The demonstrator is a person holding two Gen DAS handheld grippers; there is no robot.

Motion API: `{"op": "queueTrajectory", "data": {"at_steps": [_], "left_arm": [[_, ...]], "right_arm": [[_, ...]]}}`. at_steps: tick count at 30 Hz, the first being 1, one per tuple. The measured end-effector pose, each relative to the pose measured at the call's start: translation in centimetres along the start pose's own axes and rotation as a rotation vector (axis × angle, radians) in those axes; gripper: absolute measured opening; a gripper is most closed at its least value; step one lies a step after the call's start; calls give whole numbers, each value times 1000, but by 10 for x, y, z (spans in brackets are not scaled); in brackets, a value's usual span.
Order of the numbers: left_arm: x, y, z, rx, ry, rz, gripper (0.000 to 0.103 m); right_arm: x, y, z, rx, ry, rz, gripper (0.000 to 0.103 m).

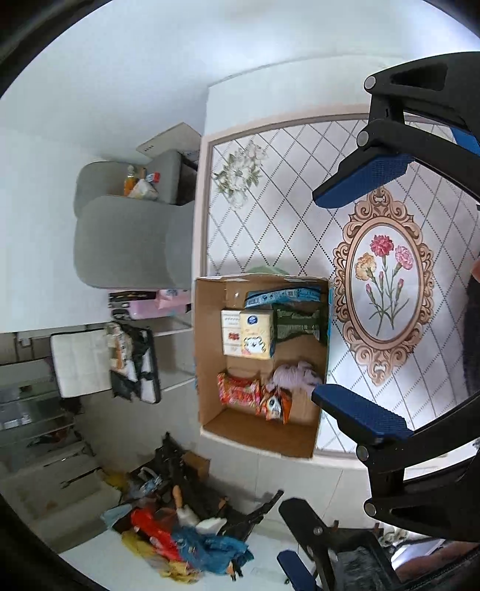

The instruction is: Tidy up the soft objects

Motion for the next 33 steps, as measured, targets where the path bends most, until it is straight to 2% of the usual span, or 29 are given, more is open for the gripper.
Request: {"op": "queueTrajectory", "data": {"at_steps": [6,16,22,33], "left_arm": [[18,-44,6,-12,18,42,102],[38,-77,4,0,-2,64,102],[41,-84,4,-4,-1,83,102],[39,-78,5,-26,-10,77,102]], "right_arm": [[24,-55,3,22,-6,52,98],[46,-106,8,42,-16,97,98],[44,-118,14,47,4,119,98],[38,-110,14,93,4,125,98]]}}
Point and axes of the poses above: each gripper's, at about its wrist camera, not at the fingertips, and y roughly the way its jaws point, z to its right, x to its underside, the point moved 6 cm from there along y, roughly the way its jaws point, and after that the axes turned 12 degrees about -z, right-handed, at the moved point
